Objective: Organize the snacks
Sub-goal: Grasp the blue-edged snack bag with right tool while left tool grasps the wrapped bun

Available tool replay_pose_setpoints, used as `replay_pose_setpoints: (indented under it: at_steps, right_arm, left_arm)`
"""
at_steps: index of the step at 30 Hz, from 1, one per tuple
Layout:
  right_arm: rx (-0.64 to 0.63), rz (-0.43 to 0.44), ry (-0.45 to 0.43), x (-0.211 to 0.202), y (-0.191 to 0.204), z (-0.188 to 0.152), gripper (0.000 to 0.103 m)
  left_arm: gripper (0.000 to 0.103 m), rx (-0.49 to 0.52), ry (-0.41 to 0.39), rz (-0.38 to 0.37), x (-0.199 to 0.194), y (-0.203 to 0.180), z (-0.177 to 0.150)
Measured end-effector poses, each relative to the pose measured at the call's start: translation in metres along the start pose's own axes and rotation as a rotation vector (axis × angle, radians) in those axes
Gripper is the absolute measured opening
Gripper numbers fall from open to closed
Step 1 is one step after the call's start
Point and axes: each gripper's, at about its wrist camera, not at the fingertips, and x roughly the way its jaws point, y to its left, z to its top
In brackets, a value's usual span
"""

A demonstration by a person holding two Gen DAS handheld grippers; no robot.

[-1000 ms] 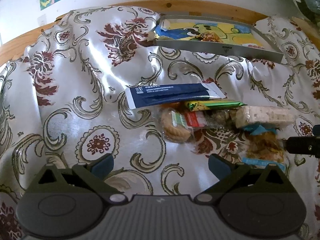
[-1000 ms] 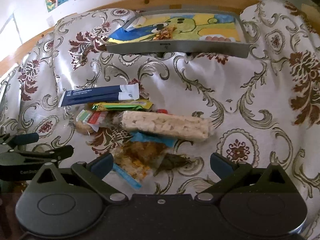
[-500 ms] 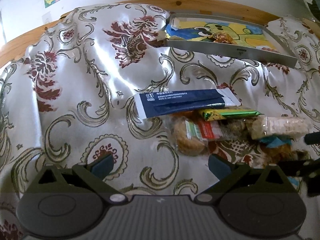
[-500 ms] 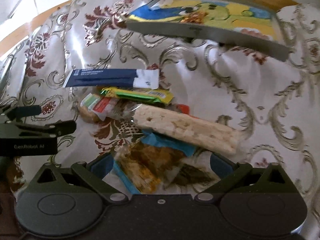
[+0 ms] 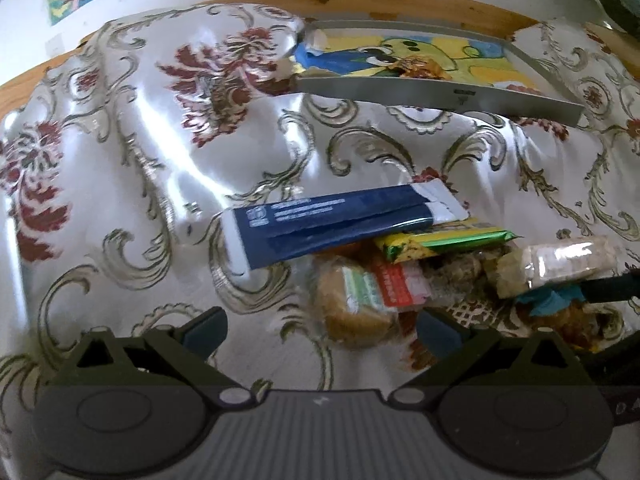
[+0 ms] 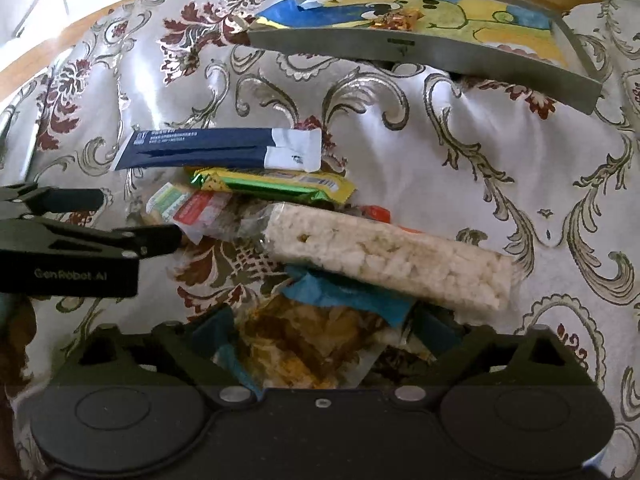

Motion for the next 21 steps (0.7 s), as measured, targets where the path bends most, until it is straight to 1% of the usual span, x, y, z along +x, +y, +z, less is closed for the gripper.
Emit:
replay_pose_setpoints:
  at_steps: [4, 5, 7, 13, 14, 16, 19, 20, 21]
  right_arm:
    - [-0.016, -0.005, -0.01, -0.001, 0.003, -0.001, 0.089]
    - [-0.022, -0.004, -0.014, -0.002, 0.004, -0.001, 0.087]
    - [-0.038, 0.002, -0.021, -0.003, 0.007, -0.001, 0.085]
    - [-0.024, 0.023, -0.023, -0.005, 0.006, 0.0, 0.082]
    - [-0.023, 0.025, -0.023, -0.005, 0.006, 0.0, 0.082]
    - [-0.024, 0.027, -0.025, -0.005, 0.006, -0.001, 0.081]
    - [-0.022, 0.035, -0.027, -0.007, 0.006, -0.001, 0.08]
    - [-0.021, 0.039, -0.027, -0.007, 0.006, 0.0, 0.08]
    - [-0.021, 0.041, -0.027, -0.007, 0.007, 0.0, 0.078]
  left_arm:
    - [0.094, 0.054, -0.022, -0.008, 0.001, -0.007, 0.0]
    - [0.092, 0.064, -0.022, -0.011, 0.002, -0.008, 0.0]
    - [0.089, 0.074, -0.015, -0.018, 0.005, -0.01, 0.001]
    - [0.074, 0.098, -0.017, -0.052, 0.009, -0.014, 0.002]
    - [0.074, 0.104, -0.015, -0.052, 0.01, -0.015, 0.002]
    - [0.071, 0.103, -0.019, -0.049, 0.01, -0.016, 0.002]
    - [0.063, 0.076, -0.015, -0.05, 0.011, -0.013, 0.002]
    - [0.059, 0.067, -0.012, -0.055, 0.011, -0.012, 0.001]
    - [0.057, 0.058, -0.007, -0.065, 0.01, -0.011, 0.001]
